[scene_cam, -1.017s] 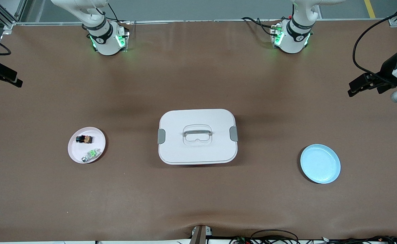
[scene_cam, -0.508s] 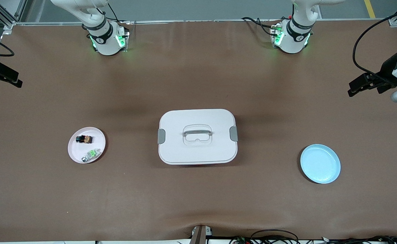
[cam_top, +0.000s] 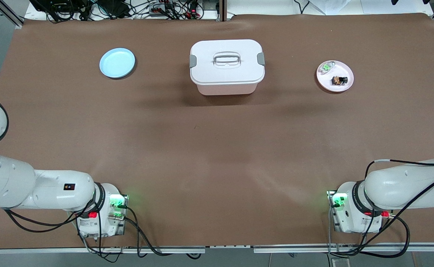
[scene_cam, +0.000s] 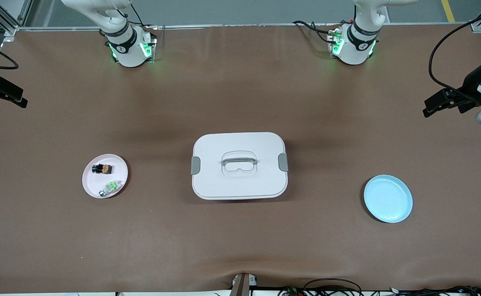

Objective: Transfer orange switch to right arm and place

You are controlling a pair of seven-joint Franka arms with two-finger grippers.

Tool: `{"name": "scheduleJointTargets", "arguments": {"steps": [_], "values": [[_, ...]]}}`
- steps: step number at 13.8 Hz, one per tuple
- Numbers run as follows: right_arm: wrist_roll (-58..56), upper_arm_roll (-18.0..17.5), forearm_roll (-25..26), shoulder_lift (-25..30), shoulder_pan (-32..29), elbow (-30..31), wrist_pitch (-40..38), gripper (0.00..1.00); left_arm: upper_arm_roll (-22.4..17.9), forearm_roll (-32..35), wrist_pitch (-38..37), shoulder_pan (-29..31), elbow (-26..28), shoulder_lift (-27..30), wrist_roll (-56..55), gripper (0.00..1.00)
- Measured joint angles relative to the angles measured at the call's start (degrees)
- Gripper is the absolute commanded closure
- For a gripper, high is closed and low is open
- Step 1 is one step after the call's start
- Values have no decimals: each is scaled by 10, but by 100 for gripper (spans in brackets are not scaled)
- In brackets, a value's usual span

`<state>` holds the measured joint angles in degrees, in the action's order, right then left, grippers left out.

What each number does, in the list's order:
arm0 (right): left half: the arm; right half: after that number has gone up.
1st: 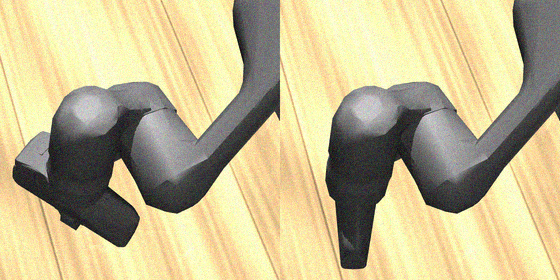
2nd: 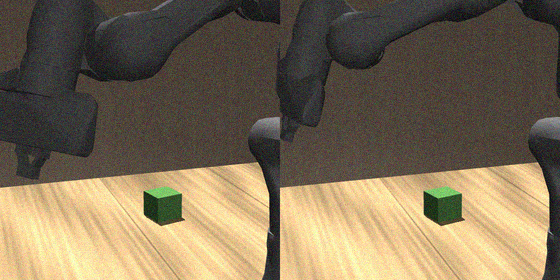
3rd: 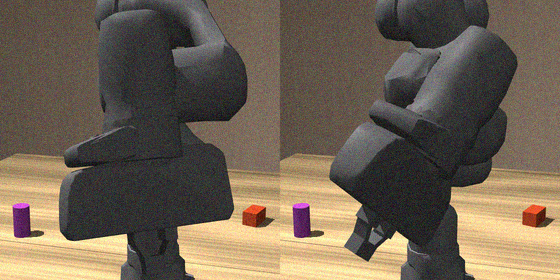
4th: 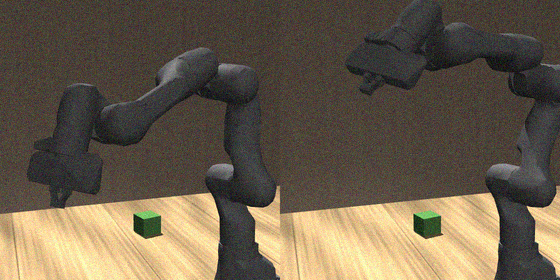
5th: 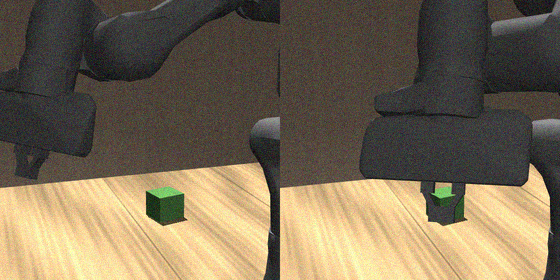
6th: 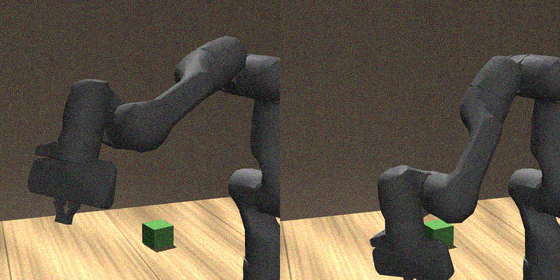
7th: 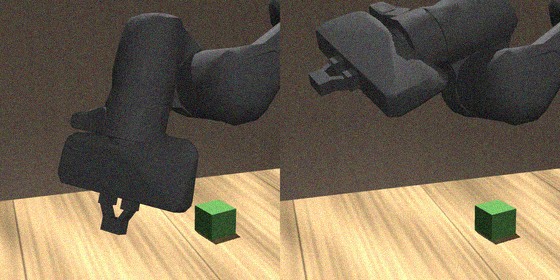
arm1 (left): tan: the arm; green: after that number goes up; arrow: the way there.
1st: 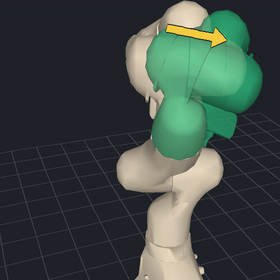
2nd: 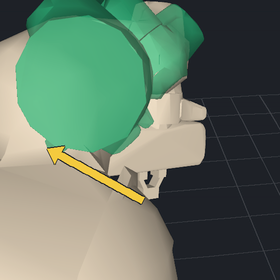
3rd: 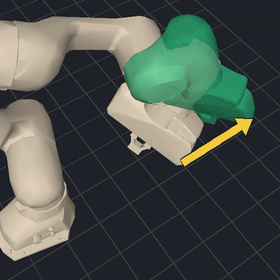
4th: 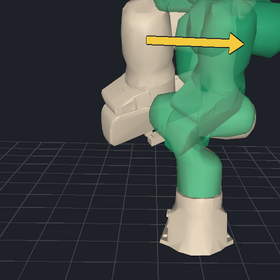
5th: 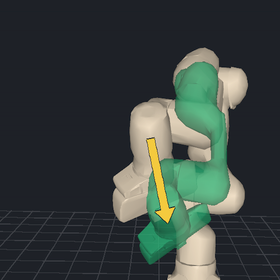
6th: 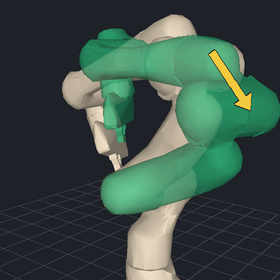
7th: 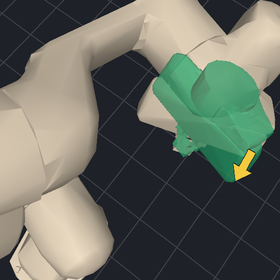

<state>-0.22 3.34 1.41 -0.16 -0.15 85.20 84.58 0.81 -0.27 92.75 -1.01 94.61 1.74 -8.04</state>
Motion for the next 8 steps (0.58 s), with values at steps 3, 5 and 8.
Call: {"name": "scheduleJointTargets", "arguments": {"steps": [3,5,8], "values": [[13,0,0,0,0,0,4,0,0,0,0,0,0,0,0,0],[18,1,-1,0,0,0,4,0,0,0,0,0,0,0,0,0],[19,3,-6,0,-1,0,4,0,0,0,-1,0,0,0,0,0]]}}
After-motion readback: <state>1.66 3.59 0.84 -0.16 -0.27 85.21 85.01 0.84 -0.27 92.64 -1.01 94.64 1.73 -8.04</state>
